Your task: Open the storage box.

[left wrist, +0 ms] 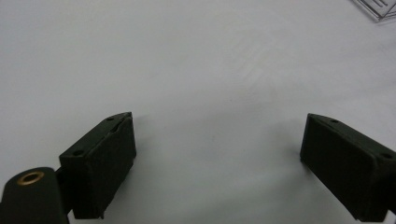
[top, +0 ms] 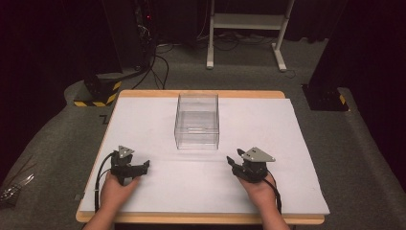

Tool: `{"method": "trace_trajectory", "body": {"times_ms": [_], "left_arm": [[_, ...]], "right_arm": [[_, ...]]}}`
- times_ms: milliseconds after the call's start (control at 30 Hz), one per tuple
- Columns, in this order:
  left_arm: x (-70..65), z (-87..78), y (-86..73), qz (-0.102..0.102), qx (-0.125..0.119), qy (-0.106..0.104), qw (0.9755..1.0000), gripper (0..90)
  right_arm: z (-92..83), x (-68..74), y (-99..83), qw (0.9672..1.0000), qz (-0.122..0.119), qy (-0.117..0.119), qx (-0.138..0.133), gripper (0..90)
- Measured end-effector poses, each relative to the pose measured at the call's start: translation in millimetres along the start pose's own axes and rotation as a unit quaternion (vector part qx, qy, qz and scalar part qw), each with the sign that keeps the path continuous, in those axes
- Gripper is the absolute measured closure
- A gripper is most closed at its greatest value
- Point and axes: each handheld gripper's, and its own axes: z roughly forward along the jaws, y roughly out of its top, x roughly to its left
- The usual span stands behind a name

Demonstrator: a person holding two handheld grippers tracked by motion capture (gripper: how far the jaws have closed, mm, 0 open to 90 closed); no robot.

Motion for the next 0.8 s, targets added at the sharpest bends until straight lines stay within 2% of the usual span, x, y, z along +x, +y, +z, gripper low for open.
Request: {"method": "trace_trajectory", "body": {"times_ms": [233, 433, 800], "left_arm": [[-0.1, 0.0, 0.0, 0.0, 0.0, 0.0, 1.0, 10.8], [-0.2, 0.0, -0.1, 0.001, -0.001, 0.001, 1.0, 10.9], [-0.2, 0.0, 0.0, 0.0, -0.001, 0.001, 1.0, 10.9]], "right_arm": [[10.8, 7.1, 7.1, 0.9998, -0.001, 0.015, -0.009, 51.1], [19.1, 10.0, 18.4, 0.9991, 0.021, 0.03, -0.022, 54.9], [33.5, 20.3, 33.6, 0.9989, 0.011, 0.04, -0.023, 55.5]]}}
